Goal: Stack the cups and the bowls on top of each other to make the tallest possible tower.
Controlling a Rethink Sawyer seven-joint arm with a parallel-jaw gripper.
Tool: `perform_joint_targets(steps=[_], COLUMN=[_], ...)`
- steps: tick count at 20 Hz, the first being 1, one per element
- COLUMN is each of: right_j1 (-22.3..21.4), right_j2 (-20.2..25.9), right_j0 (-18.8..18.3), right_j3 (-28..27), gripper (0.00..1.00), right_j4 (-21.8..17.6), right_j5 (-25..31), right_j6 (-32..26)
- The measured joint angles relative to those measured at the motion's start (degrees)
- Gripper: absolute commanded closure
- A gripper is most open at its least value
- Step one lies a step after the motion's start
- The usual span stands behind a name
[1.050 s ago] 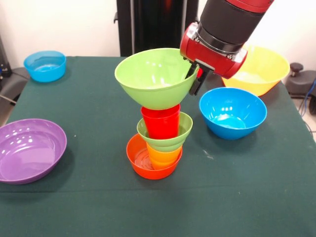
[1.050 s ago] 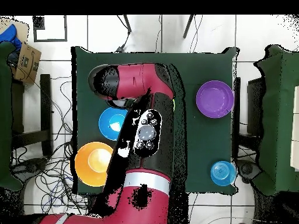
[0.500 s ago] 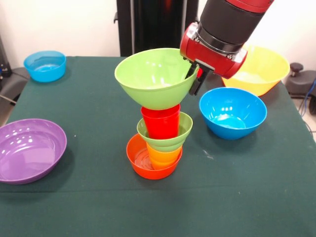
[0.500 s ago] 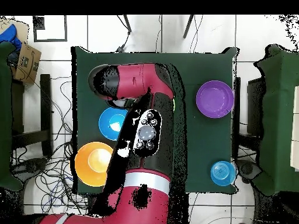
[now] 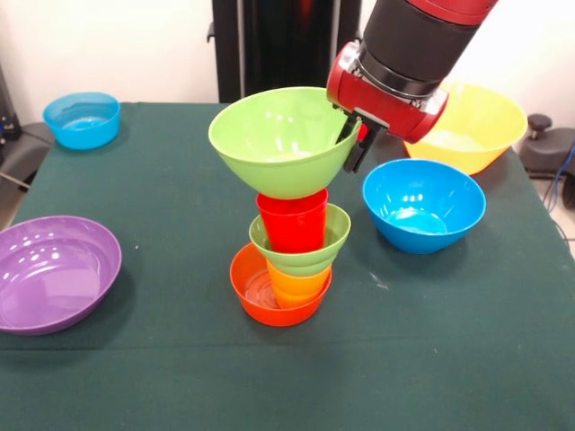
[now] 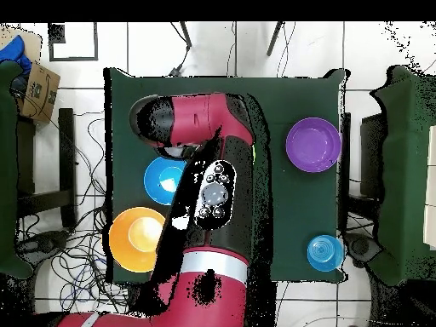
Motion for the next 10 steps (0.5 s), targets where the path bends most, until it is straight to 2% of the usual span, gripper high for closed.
perform_joint_targets(steps=[10], right_j1=[-0.01], right_j2=[0.0], right_j0=[0.0], right_j3=[0.95], gripper=[1.0], right_j4=[-0.08], right_j5=[-0.72], right_j6=[0.0])
